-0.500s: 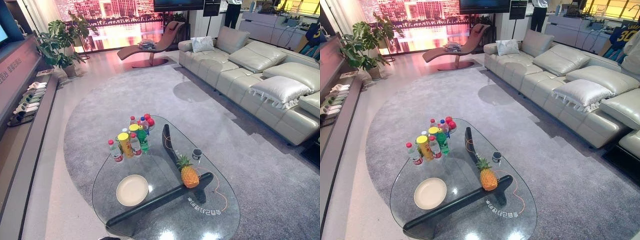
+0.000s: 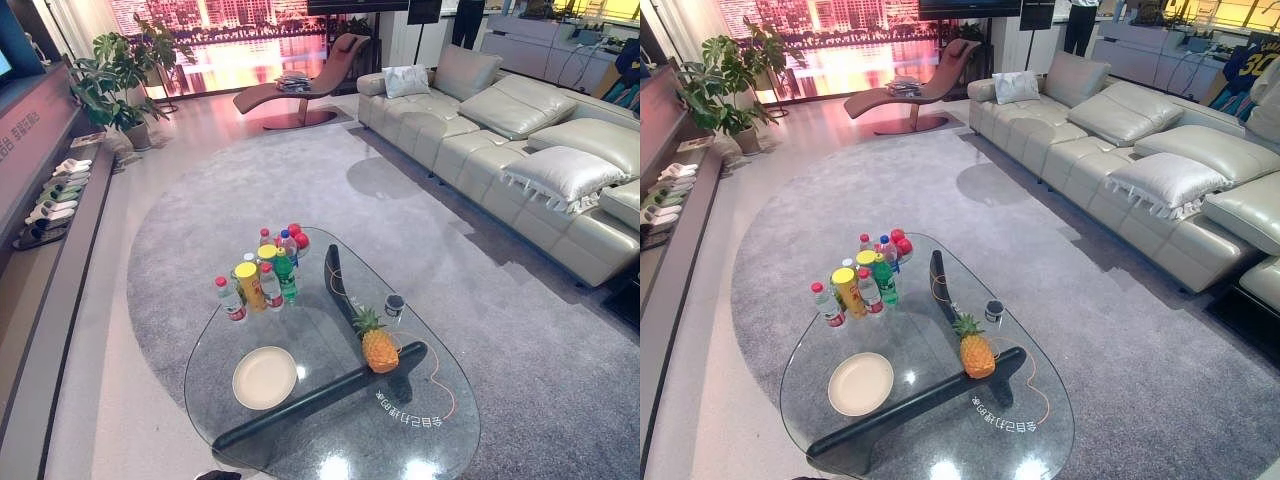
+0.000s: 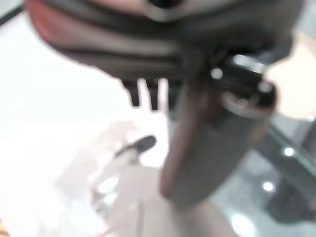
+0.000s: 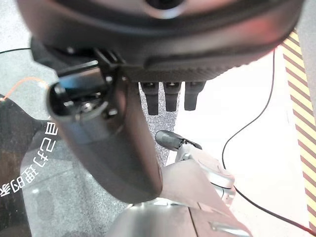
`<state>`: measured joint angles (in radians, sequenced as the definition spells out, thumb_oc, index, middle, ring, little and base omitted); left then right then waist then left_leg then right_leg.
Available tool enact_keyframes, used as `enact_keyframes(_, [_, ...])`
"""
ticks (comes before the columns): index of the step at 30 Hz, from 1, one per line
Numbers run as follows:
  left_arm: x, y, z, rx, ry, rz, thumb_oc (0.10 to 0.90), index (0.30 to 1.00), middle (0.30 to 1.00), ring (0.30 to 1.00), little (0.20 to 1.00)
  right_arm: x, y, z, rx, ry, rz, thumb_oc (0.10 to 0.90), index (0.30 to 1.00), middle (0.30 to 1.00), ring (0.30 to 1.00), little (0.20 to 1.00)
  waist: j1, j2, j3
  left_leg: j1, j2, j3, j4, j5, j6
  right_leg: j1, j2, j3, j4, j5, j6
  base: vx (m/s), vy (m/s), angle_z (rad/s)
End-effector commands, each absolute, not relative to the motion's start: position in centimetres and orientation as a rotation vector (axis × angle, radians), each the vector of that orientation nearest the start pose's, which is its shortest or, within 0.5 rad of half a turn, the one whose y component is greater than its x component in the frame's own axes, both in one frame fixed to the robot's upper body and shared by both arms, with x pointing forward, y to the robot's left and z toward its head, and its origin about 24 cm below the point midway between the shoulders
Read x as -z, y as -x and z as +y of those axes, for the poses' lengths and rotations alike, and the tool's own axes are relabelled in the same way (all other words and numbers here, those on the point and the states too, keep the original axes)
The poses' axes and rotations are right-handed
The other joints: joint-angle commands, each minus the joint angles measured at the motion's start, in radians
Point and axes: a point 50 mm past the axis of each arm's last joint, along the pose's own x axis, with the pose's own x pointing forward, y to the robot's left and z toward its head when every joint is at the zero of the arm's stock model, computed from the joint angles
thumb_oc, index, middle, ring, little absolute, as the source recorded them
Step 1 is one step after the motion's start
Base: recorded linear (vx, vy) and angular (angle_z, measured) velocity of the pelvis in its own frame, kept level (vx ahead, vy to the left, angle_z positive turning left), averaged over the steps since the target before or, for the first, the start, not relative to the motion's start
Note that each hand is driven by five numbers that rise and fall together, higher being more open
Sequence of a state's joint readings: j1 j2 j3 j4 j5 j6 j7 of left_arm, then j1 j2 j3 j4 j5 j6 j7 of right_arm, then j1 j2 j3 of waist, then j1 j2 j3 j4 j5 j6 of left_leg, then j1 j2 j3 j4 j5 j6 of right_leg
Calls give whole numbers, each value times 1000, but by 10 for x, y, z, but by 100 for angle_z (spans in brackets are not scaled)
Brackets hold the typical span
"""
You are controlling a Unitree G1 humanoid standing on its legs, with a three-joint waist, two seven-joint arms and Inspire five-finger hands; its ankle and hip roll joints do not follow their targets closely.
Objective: Pick up the fruit to the plate
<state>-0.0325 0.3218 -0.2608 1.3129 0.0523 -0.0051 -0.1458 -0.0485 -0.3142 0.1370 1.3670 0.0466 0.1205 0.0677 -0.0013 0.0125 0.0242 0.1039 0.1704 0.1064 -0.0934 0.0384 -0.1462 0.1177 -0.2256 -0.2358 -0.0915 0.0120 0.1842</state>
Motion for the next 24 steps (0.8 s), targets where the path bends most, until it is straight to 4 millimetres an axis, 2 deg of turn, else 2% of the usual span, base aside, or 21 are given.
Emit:
enact_keyframes(1, [157, -109, 240, 208, -365, 1281, 800, 900, 900, 900, 900, 159, -78, -261, 101, 255, 1461, 800, 900, 900, 900, 900, 16, -11, 38, 8, 57, 34, 6, 19, 0, 14, -51, -17, 6, 79, 16, 0, 0, 0])
enact_keyframes(9, [157, -106, 242, 173, -332, 1287, 800, 900, 900, 900, 900, 159, -74, -263, 105, 254, 1472, 800, 900, 900, 900, 900, 18, -13, 56, 2, 55, 24, 6, 22, 2, 9, -46, -15, 11, 75, 13, 13, 3, 0])
enact_keyframes(13, [156, -109, 243, 140, -306, 1278, 800, 900, 900, 900, 900, 158, -74, -265, 108, 254, 1483, 800, 900, 900, 900, 900, 19, -10, 94, -29, 55, 20, 6, 31, 0, -21, -42, -7, 9, 82, 10, -37, 18, -1])
enact_keyframes(16, [155, -112, 242, 122, -285, 1265, 800, 900, 900, 900, 900, 157, -77, -267, 125, 249, 1484, 800, 900, 900, 900, 900, 19, -4, 128, -66, 54, 16, 6, 44, 0, -58, -40, 1, 8, 93, 7, -90, 33, -2])
enact_keyframes(20, [150, -130, 243, 81, -267, 1219, 800, 900, 900, 900, 900, 152, -94, -271, 176, 248, 1438, 800, 900, 900, 900, 900, 18, 11, 230, -178, 38, -4, 6, 75, 4, -169, -35, 21, 5, 125, 0, -217, 26, -1])
enact_keyframes(24, [146, -138, 249, 42, -247, 1205, 800, 900, 900, 900, 900, 147, -109, -277, 217, 245, 1397, 800, 900, 900, 900, 900, 7, 18, 301, -244, 21, -22, 6, 87, 11, -241, -27, 46, 4, 145, -4, -125, 23, 5])
